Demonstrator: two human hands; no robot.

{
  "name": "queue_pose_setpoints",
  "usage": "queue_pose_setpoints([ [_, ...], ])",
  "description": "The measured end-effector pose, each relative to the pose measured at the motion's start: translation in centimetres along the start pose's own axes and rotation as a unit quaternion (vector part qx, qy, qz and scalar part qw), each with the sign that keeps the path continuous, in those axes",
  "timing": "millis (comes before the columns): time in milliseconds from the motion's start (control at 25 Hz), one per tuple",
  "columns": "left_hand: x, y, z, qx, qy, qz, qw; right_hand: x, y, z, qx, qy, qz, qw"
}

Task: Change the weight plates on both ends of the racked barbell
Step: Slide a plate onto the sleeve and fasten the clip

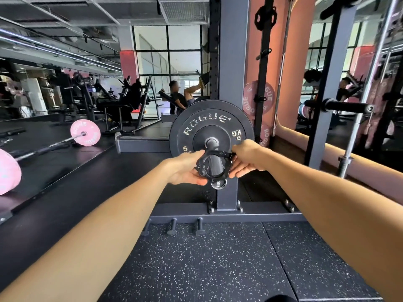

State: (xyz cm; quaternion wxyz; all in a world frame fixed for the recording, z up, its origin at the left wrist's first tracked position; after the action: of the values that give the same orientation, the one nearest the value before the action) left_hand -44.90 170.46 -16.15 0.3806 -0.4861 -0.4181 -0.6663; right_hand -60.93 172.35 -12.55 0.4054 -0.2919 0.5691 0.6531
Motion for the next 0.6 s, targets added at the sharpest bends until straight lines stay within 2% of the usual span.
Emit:
queue_pose_setpoints([
  [240, -3.9, -2.0, -0.7, -0.001, 0.040, 0.031, 0.999, 4.2, -1.8, -1.4, -0.018, -0.059, 0.024, 0.998],
  [400, -4.9, -2.8, -2.0, 0.009, 0.033, 0.037, 0.999, 5.8, -2.0, -2.6, -0.006, -0.075, 0.014, 0.997],
  [600, -5.5, -1.6, -5.0, 0.063, 0.004, 0.035, 0.997, 7.3, -2.5, -6.0, 0.035, -0.087, -0.028, 0.995],
])
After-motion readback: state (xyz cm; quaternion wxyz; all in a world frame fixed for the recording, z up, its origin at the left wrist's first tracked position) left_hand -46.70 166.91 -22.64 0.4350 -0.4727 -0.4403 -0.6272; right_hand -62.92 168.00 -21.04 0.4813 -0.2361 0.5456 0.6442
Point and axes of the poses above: each hand's wrist, its own z-axis away from the middle knuckle, its own y-axis out of the back of the hand, x = y × z, the point moved 10 cm from there along -z, towards the middle knuckle, and after that the axes turned 2 degrees about -y, right-handed, at the moved point
